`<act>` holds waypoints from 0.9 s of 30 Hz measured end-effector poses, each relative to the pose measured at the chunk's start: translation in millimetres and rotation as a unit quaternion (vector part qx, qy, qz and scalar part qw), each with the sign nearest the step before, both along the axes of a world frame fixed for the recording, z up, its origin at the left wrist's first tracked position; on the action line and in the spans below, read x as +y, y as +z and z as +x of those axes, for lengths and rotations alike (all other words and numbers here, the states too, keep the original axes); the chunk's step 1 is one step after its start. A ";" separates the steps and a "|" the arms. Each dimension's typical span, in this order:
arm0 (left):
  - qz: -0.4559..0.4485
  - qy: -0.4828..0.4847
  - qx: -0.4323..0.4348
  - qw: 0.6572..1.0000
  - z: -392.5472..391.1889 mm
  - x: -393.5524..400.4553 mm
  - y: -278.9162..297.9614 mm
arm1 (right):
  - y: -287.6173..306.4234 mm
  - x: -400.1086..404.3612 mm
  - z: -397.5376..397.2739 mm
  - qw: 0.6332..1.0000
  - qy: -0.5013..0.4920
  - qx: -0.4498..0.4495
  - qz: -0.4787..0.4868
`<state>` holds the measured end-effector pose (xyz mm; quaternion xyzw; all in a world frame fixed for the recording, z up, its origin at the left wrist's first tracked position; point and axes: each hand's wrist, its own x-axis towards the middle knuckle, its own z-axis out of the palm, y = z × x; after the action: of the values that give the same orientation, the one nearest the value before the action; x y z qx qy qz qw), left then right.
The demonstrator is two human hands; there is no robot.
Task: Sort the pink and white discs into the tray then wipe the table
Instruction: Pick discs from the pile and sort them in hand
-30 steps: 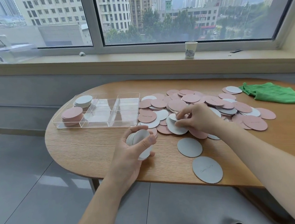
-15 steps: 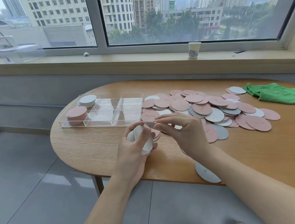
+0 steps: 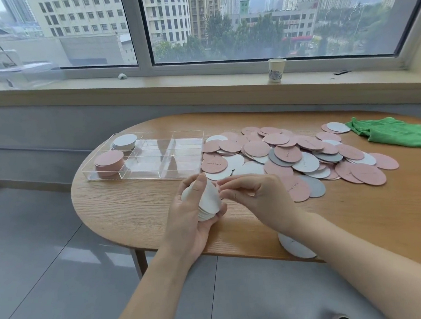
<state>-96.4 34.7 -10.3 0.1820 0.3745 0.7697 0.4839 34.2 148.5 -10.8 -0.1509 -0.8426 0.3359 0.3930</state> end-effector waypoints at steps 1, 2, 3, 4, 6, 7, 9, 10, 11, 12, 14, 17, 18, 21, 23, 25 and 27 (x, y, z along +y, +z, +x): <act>-0.004 0.005 -0.004 1.000 -0.1 0.3 0.5 | 3.2 9.1 3.4 0.999 -0.027 -0.014 0.020; -0.008 0.010 -0.006 1.000 -0.7 0.9 0.6 | 5.3 20.0 6.7 0.997 -0.059 -0.039 0.035; -0.010 0.011 -0.004 1.000 -1.1 1.0 1.0 | 7.3 31.6 9.4 0.992 -0.093 -0.076 0.044; -0.011 0.008 -0.001 1.000 -1.2 1.3 1.7 | 9.3 43.1 11.5 0.984 -0.125 -0.119 0.052; -0.011 -0.006 0.009 1.000 -1.2 1.7 2.8 | 12.3 64.2 14.3 0.963 -0.163 -0.207 0.057; -0.010 -0.012 0.015 1.000 -1.2 1.7 2.7 | 13.7 71.8 15.0 0.954 -0.168 -0.243 0.048; -0.006 -0.022 0.028 0.999 -1.6 1.9 1.7 | 16.5 81.4 14.5 0.939 -0.169 -0.298 0.036; -0.002 -0.026 0.034 0.999 -2.3 2.0 1.0 | 17.1 84.2 13.5 0.933 -0.168 -0.317 0.036; 0.001 -0.030 0.040 0.999 -2.8 2.3 0.5 | 17.3 86.2 12.2 0.929 -0.166 -0.327 0.035; 0.003 -0.033 0.045 0.998 -3.2 2.4 0.1 | 17.5 87.1 10.8 0.930 -0.162 -0.330 0.029; 0.004 -0.038 0.055 0.998 -3.4 2.7 -0.1 | 18.0 87.6 7.3 0.931 -0.156 -0.329 0.014; 0.001 -0.039 0.062 0.997 -2.5 2.6 0.9 | 20.0 86.3 3.5 0.935 -0.152 -0.320 -0.011; -0.001 -0.039 0.064 0.997 -1.7 2.5 1.8 | 20.9 85.2 3.0 0.937 -0.152 -0.315 -0.018; -0.005 -0.039 0.063 0.997 0.6 1.8 4.5 | 19.9 81.5 2.1 0.946 -0.149 -0.287 -0.022; -0.005 -0.041 0.062 0.997 1.6 1.2 5.3 | 15.9 78.9 1.8 0.959 -0.146 -0.244 -0.015; -0.005 -0.042 0.061 0.997 2.2 0.9 5.5 | 14.3 75.2 3.4 0.970 -0.143 -0.189 -0.047; -0.001 -0.043 0.062 0.997 2.4 0.8 5.7 | 19.1 69.5 7.0 0.978 -0.124 -0.133 -0.098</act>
<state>-93.9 35.4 -4.5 0.2448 0.3968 0.7346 0.4929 41.2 218.0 8.3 -0.3354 -0.8252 0.3422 0.2991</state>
